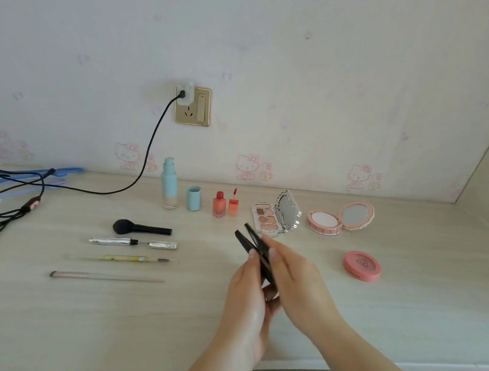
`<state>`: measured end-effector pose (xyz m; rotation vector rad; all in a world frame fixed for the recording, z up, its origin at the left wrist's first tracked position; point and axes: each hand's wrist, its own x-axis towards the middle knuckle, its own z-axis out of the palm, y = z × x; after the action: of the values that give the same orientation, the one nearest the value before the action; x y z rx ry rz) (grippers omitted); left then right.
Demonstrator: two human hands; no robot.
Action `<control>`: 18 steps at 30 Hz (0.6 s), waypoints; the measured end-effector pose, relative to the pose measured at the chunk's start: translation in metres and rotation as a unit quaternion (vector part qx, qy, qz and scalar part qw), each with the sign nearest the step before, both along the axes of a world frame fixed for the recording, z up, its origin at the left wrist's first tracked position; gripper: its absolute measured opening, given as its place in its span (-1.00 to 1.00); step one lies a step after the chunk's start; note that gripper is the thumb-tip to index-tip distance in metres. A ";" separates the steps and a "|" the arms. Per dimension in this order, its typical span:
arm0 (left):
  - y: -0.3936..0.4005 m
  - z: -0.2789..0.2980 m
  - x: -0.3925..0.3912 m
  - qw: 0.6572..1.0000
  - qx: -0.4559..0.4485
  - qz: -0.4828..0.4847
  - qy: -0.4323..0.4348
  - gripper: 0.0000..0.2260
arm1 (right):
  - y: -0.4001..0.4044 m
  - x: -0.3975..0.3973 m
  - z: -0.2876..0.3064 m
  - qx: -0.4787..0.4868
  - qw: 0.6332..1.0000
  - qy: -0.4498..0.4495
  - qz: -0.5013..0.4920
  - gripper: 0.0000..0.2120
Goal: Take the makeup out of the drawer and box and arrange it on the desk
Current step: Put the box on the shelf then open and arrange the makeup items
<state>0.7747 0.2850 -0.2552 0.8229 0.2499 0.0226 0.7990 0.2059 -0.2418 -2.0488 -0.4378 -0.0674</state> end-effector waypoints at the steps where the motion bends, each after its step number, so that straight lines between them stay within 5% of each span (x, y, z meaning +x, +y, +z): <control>1: 0.001 -0.001 0.000 1.000 -0.002 0.003 0.000 -0.67 | -0.002 0.003 0.002 0.025 1.000 0.008 -0.017 -0.67; 5: 0.007 0.002 0.000 1.000 -0.028 0.004 0.005 -0.66 | -0.010 0.010 0.009 0.138 0.986 0.078 -0.055 -0.67; 9: 0.016 0.005 0.003 0.998 -0.050 0.009 0.031 -0.68 | -0.022 0.020 0.012 0.336 0.918 0.190 -0.094 -0.71; 18: 0.037 0.006 0.014 0.997 0.065 -0.002 0.050 -0.67 | -0.041 0.027 -0.001 0.412 0.870 0.255 -0.095 -0.62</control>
<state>0.7886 0.3217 -0.2488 0.9552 0.3444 -0.0073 0.8263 0.1654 -0.2430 -1.1791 0.1320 0.1482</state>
